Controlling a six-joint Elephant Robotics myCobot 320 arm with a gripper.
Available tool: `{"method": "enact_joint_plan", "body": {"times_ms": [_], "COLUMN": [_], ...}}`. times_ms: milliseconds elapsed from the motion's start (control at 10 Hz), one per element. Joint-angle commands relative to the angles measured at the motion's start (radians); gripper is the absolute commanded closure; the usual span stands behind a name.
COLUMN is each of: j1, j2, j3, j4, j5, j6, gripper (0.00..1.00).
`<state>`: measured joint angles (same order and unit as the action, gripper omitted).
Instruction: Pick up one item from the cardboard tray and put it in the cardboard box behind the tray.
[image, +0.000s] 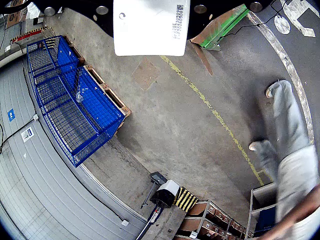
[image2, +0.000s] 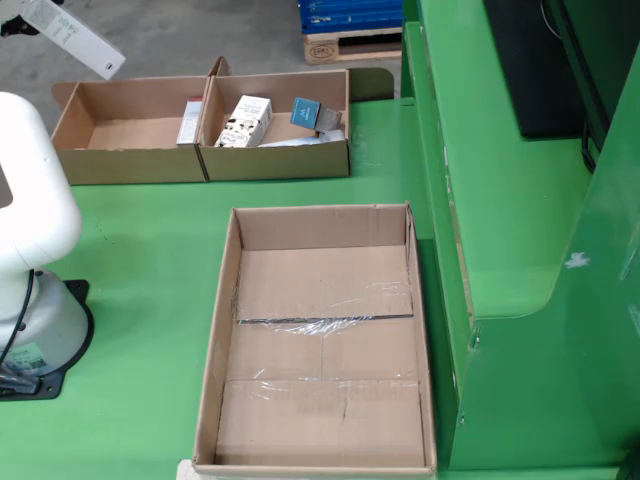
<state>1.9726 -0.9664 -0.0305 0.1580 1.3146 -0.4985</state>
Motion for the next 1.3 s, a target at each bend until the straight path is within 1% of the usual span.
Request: {"method": "enact_joint_plan", "body": {"times_ms": [0,1000,1100,1200], "j1": [0.004,0.004,-0.004,-0.004], "j2": [0.033,0.033,0.090,0.090], "j3": [0.031,0.031,0.031,0.031], "j4": [0.016,0.016,-0.125,-0.125], "j5": [-0.013,-0.013,0.087,0.087], "j6": [-0.006,-0.006,0.044,0.044], "gripper": [1.00,1.00,1.00,1.00]}}
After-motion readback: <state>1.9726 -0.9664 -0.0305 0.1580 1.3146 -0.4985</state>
